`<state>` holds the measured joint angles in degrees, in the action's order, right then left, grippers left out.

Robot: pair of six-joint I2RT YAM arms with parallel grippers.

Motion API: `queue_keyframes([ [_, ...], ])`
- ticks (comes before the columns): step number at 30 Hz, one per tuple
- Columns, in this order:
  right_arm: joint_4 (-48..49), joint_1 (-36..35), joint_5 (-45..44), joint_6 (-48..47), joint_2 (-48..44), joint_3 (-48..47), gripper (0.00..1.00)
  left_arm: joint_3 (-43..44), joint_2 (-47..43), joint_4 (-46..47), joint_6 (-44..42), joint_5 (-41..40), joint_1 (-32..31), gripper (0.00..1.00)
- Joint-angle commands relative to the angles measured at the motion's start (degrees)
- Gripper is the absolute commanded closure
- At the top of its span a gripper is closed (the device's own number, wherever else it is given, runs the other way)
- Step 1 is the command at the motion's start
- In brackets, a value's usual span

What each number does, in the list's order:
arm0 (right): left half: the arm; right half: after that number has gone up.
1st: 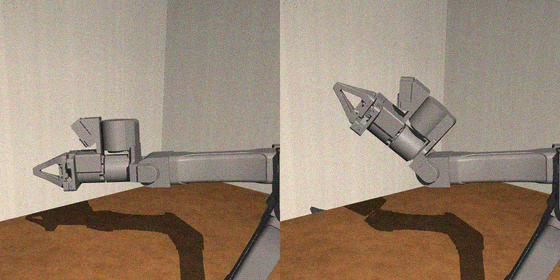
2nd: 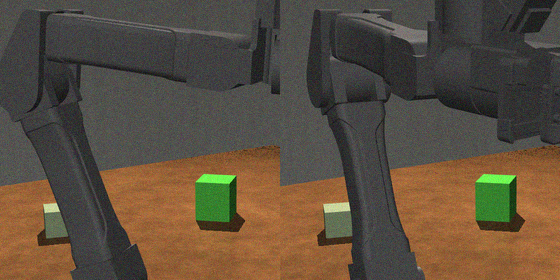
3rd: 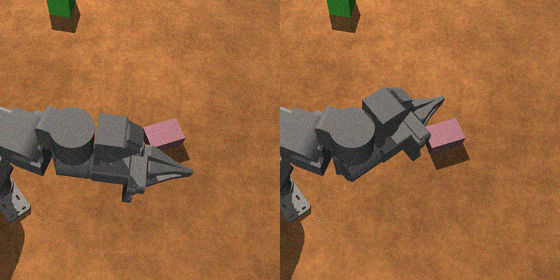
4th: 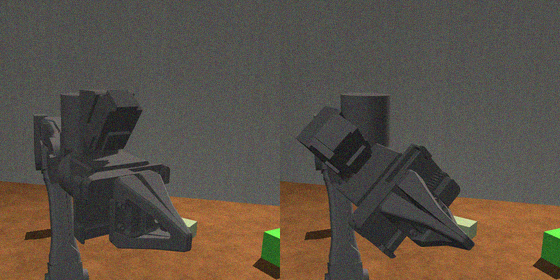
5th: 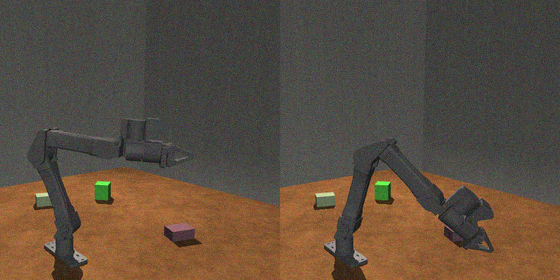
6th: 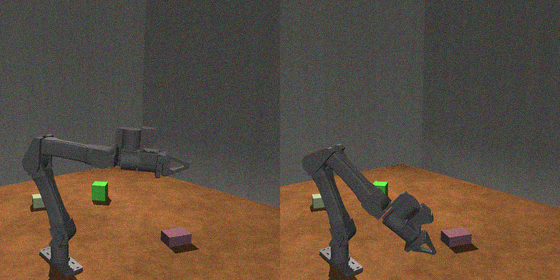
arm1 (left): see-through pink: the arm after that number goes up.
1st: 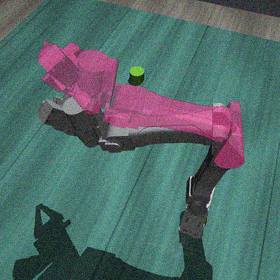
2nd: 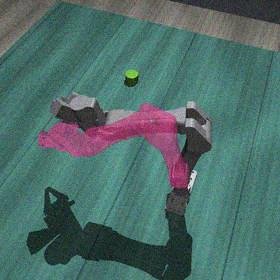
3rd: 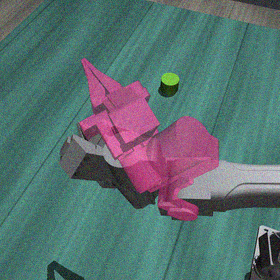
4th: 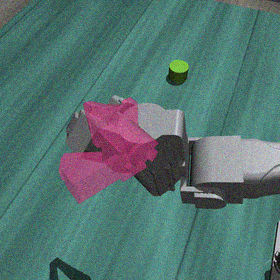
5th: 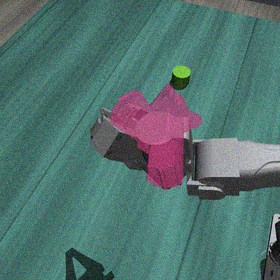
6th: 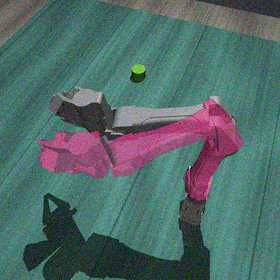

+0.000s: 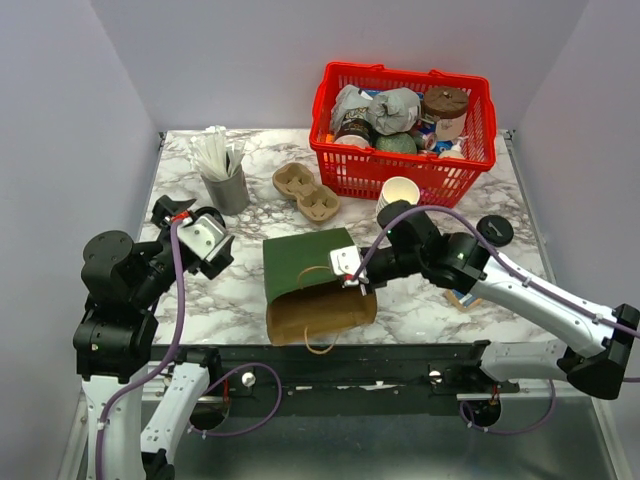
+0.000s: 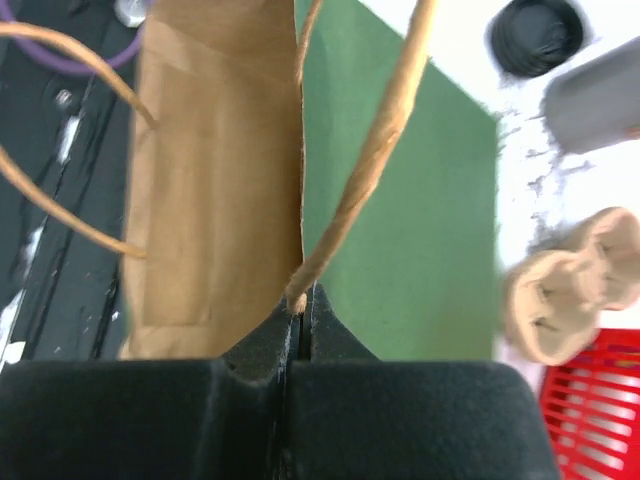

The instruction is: Pack the takeout coffee

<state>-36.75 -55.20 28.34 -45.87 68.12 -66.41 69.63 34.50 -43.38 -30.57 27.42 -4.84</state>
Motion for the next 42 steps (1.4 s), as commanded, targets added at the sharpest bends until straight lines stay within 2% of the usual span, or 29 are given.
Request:
queue_keyframes([
  [1,-3.6,-0.5,1.4,2.5,2.0,-10.7,0.99,1.3,0.7,0.2,2.5,1.4,0.4,0.02],
  [4,-11.3,-0.4,3.4,3.1,6.4,-18.8,0.99,2.7,2.3,-0.6,2.8,4.8,0.4,0.02],
  [8,-15.4,-0.2,2.4,2.5,11.5,-21.6,0.99,3.6,4.1,-2.8,3.5,9.8,0.3,0.02],
  [10,-15.2,0.8,1.9,2.4,14.1,-21.2,0.7,3.7,5.3,-3.8,3.8,13.1,0.3,0.02],
  [11,-15.0,1.1,1.6,3.6,14.9,-21.4,0.6,3.6,5.7,-4.5,4.2,14.1,0.3,0.02],
  [12,-14.9,1.9,1.7,4.2,15.8,-22.0,0.54,3.5,6.1,-4.9,4.7,15.2,0.3,0.02],
  [14,-15.5,2.7,2.3,5.5,17.4,-23.8,0.48,3.3,7.2,-6.1,4.9,18.0,0.4,0.02],
  [17,-15.4,3.8,1.5,6.0,16.8,-26.1,0.27,3.4,9.2,-9.3,4.1,22.7,0.4,0.02],
  [19,-16.2,4.7,0.9,6.2,15.8,-27.8,0.01,4.5,11.5,-11.8,2.8,25.9,0.4,0.02],
  [23,-18.7,7.8,2.9,8.4,10.9,-30.4,0.0,3.9,14.2,-13.5,5.2,34.8,0.1,0.02],
  [26,-19.6,10.7,3.7,9.8,7.7,-29.2,0.0,3.9,15.6,-14.4,7.3,37.3,-1.2,0.02],
  [29,-19.5,15.3,2.9,14.2,4.9,-26.9,0.0,5.2,17.5,-19.3,4.6,36.8,-4.7,0.02],
  [31,-19.9,22.5,3.9,17.1,4.5,-26.1,0.0,4.3,18.1,-18.8,5.4,33.0,-6.6,0.04],
  [36,-21.1,41.7,8.1,20.7,4.7,-23.5,0.0,3.1,18.0,-20.0,2.9,31.5,-9.9,0.04],
  [42,-20.1,54.9,6.9,17.8,3.8,-17.3,0.02,1.0,18.1,-20.2,0.2,26.5,-12.8,0.08],
])
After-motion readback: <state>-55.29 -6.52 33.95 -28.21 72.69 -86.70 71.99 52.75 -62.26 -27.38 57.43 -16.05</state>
